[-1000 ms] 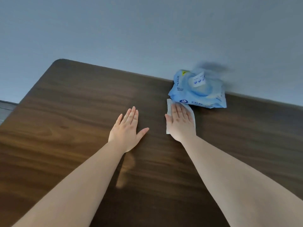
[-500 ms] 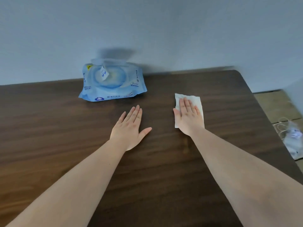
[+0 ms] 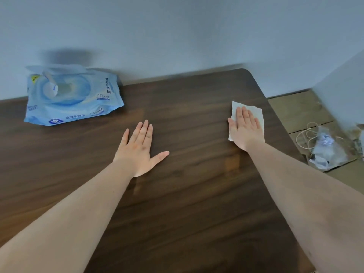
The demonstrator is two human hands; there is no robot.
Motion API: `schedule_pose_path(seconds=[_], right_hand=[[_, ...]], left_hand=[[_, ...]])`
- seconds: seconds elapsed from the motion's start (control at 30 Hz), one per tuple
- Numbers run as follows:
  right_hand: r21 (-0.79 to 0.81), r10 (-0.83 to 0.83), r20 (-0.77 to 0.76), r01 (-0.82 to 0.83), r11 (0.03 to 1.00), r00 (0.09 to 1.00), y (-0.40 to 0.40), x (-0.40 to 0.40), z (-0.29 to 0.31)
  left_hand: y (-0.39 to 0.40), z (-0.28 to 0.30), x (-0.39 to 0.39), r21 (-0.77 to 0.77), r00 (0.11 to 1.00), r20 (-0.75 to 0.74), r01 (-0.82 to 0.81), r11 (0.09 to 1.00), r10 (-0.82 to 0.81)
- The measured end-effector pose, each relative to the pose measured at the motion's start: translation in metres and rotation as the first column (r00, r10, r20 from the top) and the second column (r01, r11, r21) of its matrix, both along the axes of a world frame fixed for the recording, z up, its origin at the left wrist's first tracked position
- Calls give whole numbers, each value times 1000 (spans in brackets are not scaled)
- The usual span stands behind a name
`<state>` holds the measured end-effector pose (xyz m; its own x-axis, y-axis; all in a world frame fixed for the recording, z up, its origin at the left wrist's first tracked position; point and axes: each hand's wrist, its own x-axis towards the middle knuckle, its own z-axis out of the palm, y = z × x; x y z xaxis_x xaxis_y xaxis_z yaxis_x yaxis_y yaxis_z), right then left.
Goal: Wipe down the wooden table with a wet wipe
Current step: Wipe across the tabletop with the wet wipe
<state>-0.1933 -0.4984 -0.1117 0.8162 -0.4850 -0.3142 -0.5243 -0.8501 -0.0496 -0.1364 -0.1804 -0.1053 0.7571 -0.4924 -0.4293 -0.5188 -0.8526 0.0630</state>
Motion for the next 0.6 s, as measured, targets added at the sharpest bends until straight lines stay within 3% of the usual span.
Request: schedule_pose_path(seconds=[0.33,0.5,0.6], right_hand=[[11,-8,-39,8,1000,999,23,-2,-1],[59,193,10,-193,979,981,93,17,-5],[66,395,15,-395,916,919,154,33,-3]], left_hand=[[-2,2,-3,-17,1000,-17,-14,1000,14],[14,11,-9,-69,997,-73,-44,997,39],[53,16,-15,-93,989,-54,-139,986,135]])
